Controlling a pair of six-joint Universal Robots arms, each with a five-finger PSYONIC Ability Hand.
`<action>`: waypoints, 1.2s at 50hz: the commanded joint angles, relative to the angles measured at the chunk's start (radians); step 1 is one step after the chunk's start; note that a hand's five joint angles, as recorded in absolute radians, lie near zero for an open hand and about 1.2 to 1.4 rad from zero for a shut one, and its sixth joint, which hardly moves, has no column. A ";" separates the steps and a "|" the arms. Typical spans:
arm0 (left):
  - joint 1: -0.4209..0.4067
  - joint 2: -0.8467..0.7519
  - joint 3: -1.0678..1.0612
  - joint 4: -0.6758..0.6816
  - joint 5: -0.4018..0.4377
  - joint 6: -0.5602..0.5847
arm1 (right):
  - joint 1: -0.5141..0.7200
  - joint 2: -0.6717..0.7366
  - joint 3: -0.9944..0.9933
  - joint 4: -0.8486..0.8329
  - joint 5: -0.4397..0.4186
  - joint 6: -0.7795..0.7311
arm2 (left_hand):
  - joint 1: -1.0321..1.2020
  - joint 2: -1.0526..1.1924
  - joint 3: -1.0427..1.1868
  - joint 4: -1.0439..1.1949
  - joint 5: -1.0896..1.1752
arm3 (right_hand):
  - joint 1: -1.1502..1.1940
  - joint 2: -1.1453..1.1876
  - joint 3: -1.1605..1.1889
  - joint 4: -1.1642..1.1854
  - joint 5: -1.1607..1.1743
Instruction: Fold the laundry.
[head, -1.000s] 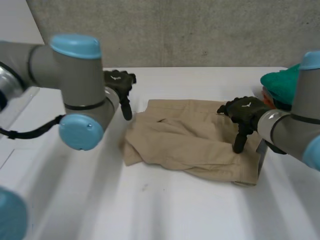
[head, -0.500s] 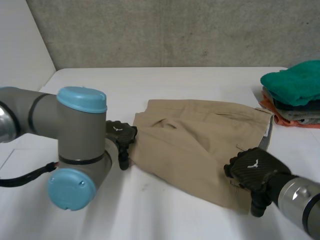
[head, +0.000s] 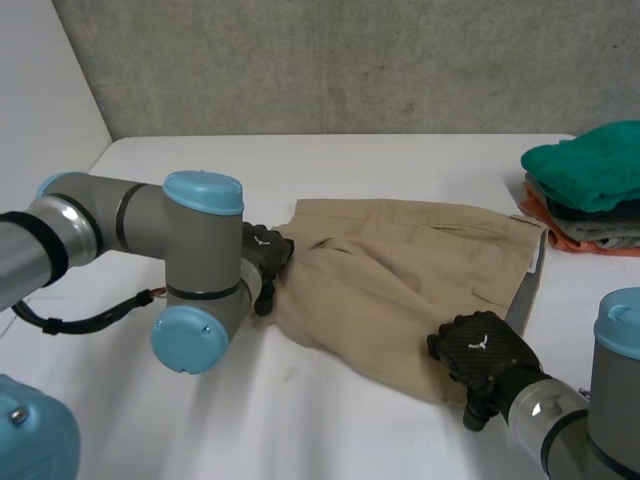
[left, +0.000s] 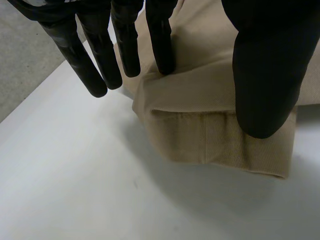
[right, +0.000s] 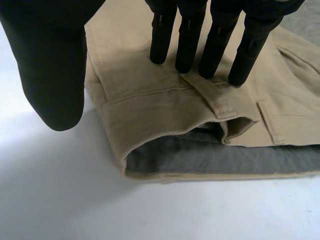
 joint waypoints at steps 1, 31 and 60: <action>-0.002 -0.048 0.066 -0.032 0.003 0.010 | -0.020 0.039 -0.006 -0.087 0.011 -0.002 | 0.407 0.424 0.419 0.427 0.425 | 0.350 0.362 0.350 0.346 0.352; 0.112 0.751 0.016 -0.289 0.173 -0.131 | -0.254 -0.055 -0.936 0.589 -0.194 0.208 | 0.924 0.942 0.937 0.945 0.942 | 0.933 0.944 0.933 0.929 0.935; 0.288 0.569 0.186 0.323 0.176 -0.366 | 0.011 0.257 -1.020 -0.471 0.011 0.304 | 0.924 0.942 0.937 0.945 0.942 | 0.933 0.944 0.933 0.929 0.935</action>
